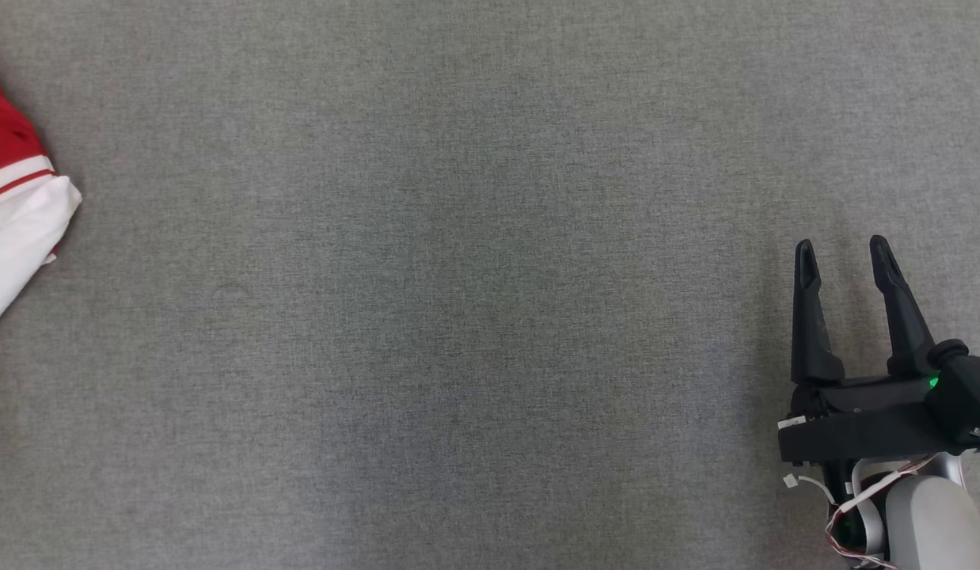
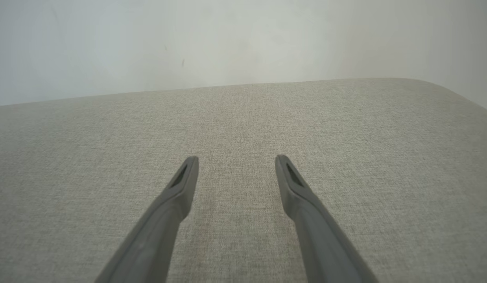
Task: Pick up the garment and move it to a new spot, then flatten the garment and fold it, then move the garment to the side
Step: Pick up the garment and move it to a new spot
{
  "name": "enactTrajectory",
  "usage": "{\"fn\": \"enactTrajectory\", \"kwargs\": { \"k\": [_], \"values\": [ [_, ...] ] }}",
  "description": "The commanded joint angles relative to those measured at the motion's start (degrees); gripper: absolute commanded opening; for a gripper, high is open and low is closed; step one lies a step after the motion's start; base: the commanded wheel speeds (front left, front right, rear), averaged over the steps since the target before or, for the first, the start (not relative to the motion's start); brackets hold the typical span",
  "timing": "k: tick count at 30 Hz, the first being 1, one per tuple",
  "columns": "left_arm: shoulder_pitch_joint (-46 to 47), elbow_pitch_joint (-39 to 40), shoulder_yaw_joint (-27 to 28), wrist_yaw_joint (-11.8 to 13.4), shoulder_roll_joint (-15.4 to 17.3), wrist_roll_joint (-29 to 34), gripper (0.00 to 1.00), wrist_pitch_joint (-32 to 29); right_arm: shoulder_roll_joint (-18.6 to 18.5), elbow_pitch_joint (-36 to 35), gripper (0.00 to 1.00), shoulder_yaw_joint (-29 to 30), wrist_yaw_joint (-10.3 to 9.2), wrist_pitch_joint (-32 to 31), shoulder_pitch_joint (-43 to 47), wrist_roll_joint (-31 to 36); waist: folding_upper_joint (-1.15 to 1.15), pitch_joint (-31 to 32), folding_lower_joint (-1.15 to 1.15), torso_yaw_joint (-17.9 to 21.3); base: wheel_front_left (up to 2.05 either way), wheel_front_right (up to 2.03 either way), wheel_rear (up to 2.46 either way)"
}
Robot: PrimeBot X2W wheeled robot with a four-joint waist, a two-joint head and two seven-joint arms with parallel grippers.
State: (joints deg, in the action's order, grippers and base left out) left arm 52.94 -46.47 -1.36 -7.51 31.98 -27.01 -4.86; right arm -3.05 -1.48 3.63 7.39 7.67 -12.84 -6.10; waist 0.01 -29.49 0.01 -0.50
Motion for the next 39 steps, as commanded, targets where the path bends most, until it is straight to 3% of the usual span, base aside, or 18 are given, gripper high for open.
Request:
{"fn": "enactTrajectory", "kwargs": {
  "k": [1,8,9,10,11,12,22,27,33,39],
  "values": [
    [0.53,-1.35,-1.39,0.1,0.53,-1.8,1.0,-1.76,0.12,0.03,1.0,-0.2,0.19,0.44,-0.23,0.12,-0.01,-0.11,-0.01,0.25,0.0,0.0,0.0],
    [-1.38,-4.14,-6.91,0.08,1.58,-6.85,1.0,-4.59,0.17,0.68,1.0,-0.67,0.19,0.36,-0.3,-0.13,-0.01,0.84,-0.01,0.34,0.0,0.0,0.0],
    [-1.44,-4.58,-7.59,0.08,1.54,-7.26,0.41,-4.66,0.18,0.74,1.0,-0.75,0.19,0.35,-0.34,-0.12,-0.01,0.97,-0.01,0.36,0.0,0.0,0.0],
    [-1.44,-4.58,-7.59,0.08,1.54,-7.26,0.41,-4.66,0.18,0.74,1.0,-0.75,0.19,0.35,-0.34,-0.12,-0.01,0.97,-0.01,0.36,0.0,0.0,0.0],
    [-1.36,-4.93,-8.24,0.08,1.78,-7.45,0.16,-4.32,0.17,0.77,1.0,-0.84,0.19,0.32,-0.43,-0.11,-0.01,1.04,-0.01,0.42,0.0,0.0,0.0],
    [-1.24,-5.38,-8.88,0.08,2.14,-7.56,0.0,-3.99,0.17,0.84,1.0,-0.95,0.19,0.29,-0.51,-0.14,-0.01,1.13,-0.01,0.49,0.0,0.0,0.0],
    [4.63,-8.12,-11.66,0.44,3.57,-4.39,0.0,9.39,0.18,2.79,1.0,-1.15,0.19,1.15,0.56,-1.4,-0.01,4.61,-0.01,-0.58,0.0,0.0,0.0],
    [9.02,-5.54,-13.61,1.13,4.12,-1.04,0.0,14.2,0.16,5.26,1.0,-1.84,0.19,2.53,1.32,-2.98,-0.01,8.29,-0.01,-1.62,0.0,0.0,0.0],
    [14.84,1.06,-16.65,1.35,3.39,2.01,0.0,14.81,0.16,9.17,1.0,-2.15,0.19,4.16,2.0,-4.86,-0.01,12.82,-0.01,-1.71,0.0,0.0,0.0],
    [19.18,9.68,-19.66,1.19,0.89,3.3,0.0,11.47,0.16,12.91,1.0,-2.98,0.19,5.89,2.5,-7.14,-0.01,16.35,-0.01,1.33,0.0,0.0,0.0]
  ]
}}
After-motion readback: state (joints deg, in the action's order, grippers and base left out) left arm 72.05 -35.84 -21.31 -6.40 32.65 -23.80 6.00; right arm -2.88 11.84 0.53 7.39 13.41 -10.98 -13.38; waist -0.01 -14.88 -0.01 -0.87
